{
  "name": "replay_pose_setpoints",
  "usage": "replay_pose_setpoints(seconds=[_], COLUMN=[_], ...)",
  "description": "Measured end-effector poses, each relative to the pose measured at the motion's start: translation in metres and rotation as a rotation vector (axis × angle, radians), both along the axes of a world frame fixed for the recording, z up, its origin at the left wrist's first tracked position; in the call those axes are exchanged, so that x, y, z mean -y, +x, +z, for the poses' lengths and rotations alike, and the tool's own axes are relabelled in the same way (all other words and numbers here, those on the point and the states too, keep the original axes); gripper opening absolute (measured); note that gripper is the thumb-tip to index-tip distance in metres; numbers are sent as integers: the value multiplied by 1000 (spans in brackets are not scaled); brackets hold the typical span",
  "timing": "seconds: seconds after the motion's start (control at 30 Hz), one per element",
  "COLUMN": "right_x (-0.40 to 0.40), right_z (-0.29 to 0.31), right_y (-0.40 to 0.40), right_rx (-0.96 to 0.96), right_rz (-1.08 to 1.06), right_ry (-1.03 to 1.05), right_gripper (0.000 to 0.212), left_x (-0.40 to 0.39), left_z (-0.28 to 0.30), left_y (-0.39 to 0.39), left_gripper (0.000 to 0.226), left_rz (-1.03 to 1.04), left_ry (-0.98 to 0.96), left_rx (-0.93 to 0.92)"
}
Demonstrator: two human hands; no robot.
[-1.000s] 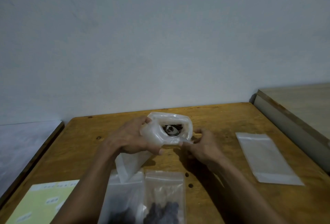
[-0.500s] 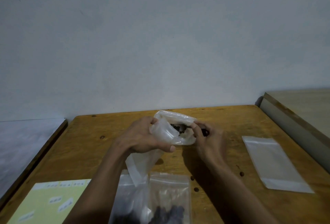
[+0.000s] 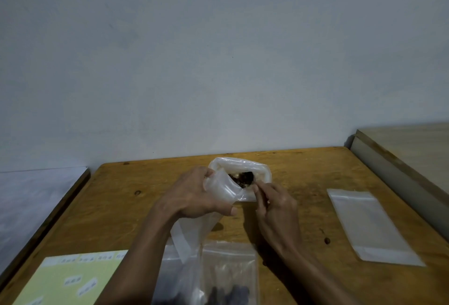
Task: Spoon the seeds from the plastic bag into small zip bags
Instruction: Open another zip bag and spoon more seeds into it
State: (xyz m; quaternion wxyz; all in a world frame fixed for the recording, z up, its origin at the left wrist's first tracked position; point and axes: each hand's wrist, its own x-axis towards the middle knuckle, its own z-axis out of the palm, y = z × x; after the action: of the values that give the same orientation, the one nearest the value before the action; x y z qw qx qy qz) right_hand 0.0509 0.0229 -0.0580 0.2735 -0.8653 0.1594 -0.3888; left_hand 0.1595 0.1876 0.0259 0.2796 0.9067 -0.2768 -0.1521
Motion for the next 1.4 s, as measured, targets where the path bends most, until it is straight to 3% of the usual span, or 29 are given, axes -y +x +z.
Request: replay_pose_setpoints(seconds=[0.1,0.33,0.47,1.17,1.3,1.4], right_x=[-4,-11,-13,18,7,10], right_z=[8,26,32,95,94,84], right_y=[-6,8,10,-23,-25,-27], right_rx=[95,8,26,100,-5,64], right_rz=[-72,-271,-282,-24,84,71], right_ry=[180,986,1189,1072,794,497], right_gripper=[18,26,22,11,13,18], left_x=[-3,-1,2,4,3,4], left_z=[-4,-4,-2,-17,-14,-12], left_y=[0,0,1,2,1,1], left_gripper=[114,124,128,119,120,120], left_rz=[-2,-33,-20,74,67,65], left_ry=[-10,-123,-112,-130,-148,-158], left_rx=[-7,-38,-35,-31,-38,-27])
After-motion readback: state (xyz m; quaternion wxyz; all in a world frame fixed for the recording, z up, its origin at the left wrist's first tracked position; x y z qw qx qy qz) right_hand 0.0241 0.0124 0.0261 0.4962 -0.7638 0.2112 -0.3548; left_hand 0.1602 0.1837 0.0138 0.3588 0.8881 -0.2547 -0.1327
